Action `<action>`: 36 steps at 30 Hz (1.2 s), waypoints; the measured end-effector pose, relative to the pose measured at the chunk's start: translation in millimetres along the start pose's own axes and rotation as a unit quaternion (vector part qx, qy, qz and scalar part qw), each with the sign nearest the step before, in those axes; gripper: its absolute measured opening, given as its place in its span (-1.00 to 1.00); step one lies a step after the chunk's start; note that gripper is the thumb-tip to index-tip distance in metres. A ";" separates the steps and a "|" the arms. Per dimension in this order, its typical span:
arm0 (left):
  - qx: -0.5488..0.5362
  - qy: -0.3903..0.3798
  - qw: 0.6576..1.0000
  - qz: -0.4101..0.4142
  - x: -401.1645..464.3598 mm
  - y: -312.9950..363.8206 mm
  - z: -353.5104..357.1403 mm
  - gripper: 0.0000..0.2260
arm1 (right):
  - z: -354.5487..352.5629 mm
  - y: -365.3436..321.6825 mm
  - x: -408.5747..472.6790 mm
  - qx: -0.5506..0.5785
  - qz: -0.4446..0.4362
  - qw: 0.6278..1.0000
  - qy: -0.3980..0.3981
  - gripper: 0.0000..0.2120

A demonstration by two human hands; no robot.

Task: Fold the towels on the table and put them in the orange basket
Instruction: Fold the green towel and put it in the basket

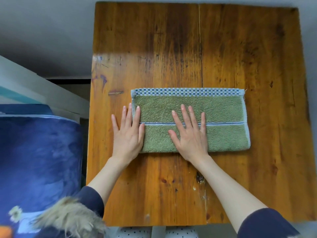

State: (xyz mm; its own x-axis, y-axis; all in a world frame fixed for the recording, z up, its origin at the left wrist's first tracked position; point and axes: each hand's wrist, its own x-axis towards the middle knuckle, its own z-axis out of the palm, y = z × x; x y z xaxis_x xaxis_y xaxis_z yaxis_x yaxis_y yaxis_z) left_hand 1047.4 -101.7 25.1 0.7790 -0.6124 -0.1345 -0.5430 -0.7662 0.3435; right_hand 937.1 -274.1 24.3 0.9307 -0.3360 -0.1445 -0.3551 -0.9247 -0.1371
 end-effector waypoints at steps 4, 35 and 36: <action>-0.154 0.110 0.980 -0.063 4.8 9.6 -15.4 -0.62 | -2.0 -1.3 -0.9 -0.001 0.011 1.000 -0.006 -0.44; -0.389 -0.165 0.885 -0.194 61.8 -20.6 -96.1 -0.94 | -6.6 -10.9 17.1 0.013 0.131 0.991 -0.027 -0.43; -0.402 -0.173 0.877 -0.197 60.7 -19.0 -98.4 -0.92 | -6.9 -11.2 17.7 0.014 0.131 0.991 -0.028 -0.43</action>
State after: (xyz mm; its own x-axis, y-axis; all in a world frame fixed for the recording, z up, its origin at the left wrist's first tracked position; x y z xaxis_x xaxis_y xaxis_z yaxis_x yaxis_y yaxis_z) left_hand 1135.9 -105.2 102.0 0.6388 -0.4595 -0.6171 0.2527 -0.6323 0.7324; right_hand 958.1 -270.9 30.1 0.8003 -0.5524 -0.2331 -0.5867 -0.8017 -0.1145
